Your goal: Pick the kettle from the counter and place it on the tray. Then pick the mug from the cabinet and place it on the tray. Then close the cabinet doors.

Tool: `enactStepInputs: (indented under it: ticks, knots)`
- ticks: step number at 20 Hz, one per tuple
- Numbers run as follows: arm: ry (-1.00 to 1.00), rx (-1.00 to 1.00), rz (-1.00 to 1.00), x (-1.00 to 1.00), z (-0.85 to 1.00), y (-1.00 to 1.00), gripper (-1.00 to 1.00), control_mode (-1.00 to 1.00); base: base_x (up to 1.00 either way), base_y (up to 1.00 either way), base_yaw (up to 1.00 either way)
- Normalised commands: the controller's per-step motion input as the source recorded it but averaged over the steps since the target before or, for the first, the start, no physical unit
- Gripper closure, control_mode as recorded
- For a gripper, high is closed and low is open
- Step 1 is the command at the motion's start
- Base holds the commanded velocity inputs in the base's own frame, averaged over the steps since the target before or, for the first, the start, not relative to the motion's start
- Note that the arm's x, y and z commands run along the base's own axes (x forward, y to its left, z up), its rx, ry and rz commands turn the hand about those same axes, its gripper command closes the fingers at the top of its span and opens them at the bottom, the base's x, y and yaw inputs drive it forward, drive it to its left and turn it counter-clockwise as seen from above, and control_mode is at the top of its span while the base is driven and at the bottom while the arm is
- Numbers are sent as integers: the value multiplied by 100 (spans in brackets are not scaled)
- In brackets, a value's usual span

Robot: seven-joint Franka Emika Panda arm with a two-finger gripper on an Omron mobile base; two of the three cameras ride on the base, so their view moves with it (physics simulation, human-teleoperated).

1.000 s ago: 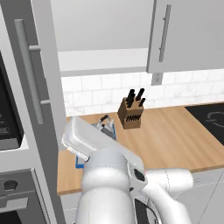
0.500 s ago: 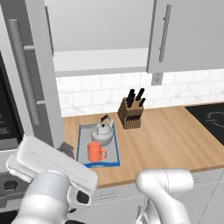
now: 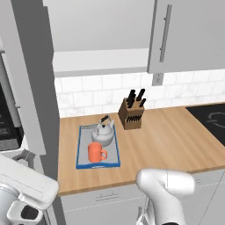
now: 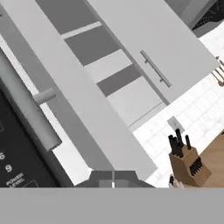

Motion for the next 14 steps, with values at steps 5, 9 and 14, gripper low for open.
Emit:
enactStepInputs:
  ticks: [5,9,14]
  knots:
    - [0,-7,-18,24,-6,80,100,-100,0,0,0]
    - [1,-5,-18,85,-30,72,100,-100,0,0,0]
    - [2,-9,-21,100,-60,65,100,-100,0,0,0]
